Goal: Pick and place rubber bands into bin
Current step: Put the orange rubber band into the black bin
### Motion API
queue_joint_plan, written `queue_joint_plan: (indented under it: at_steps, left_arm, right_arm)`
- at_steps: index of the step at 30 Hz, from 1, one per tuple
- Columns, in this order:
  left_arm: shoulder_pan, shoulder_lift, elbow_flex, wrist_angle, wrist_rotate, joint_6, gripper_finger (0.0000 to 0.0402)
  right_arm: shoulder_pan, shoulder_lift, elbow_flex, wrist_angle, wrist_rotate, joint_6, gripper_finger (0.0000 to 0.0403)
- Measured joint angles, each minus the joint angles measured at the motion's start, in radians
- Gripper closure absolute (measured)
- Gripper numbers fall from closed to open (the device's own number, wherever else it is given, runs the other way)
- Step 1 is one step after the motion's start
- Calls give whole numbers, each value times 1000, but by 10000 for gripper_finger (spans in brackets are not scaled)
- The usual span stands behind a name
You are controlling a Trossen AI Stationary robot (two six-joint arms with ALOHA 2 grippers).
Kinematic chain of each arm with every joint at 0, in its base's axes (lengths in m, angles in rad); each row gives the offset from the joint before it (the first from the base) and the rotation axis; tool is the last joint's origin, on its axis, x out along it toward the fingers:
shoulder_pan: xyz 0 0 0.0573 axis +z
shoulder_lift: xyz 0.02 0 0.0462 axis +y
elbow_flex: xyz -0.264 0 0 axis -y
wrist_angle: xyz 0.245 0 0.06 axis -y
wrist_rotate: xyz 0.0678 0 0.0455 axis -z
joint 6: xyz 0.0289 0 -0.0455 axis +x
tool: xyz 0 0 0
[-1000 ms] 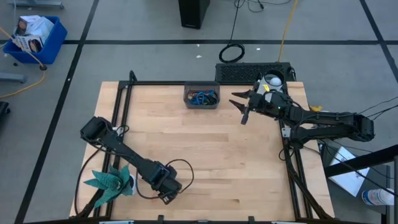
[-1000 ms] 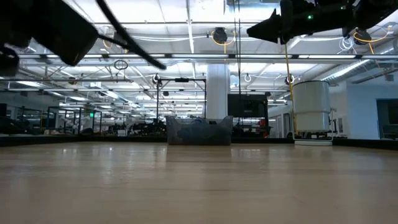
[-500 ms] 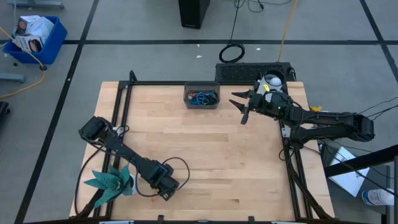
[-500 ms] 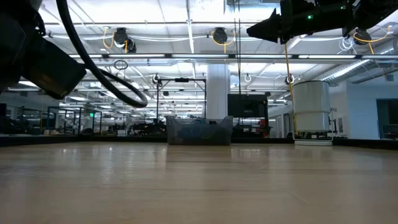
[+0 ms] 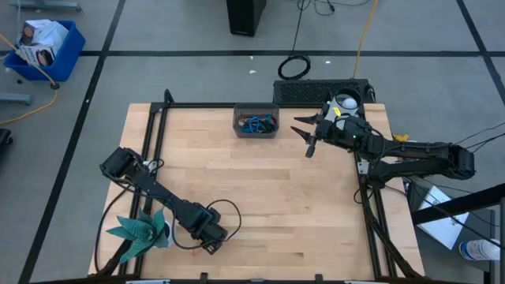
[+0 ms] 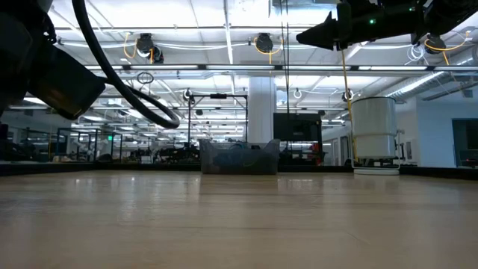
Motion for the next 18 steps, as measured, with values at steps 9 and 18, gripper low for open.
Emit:
queue_joint_plan:
  at_steps: [9,18]
  left_arm:
    - [0,0,0,0,-3,53,174]
    - [-7,0,0,2,-13,-3,174]
  right_arm:
    - [0,0,0,-1,0,-2,261]
    - [0,0,0,-1,0,-1,261]
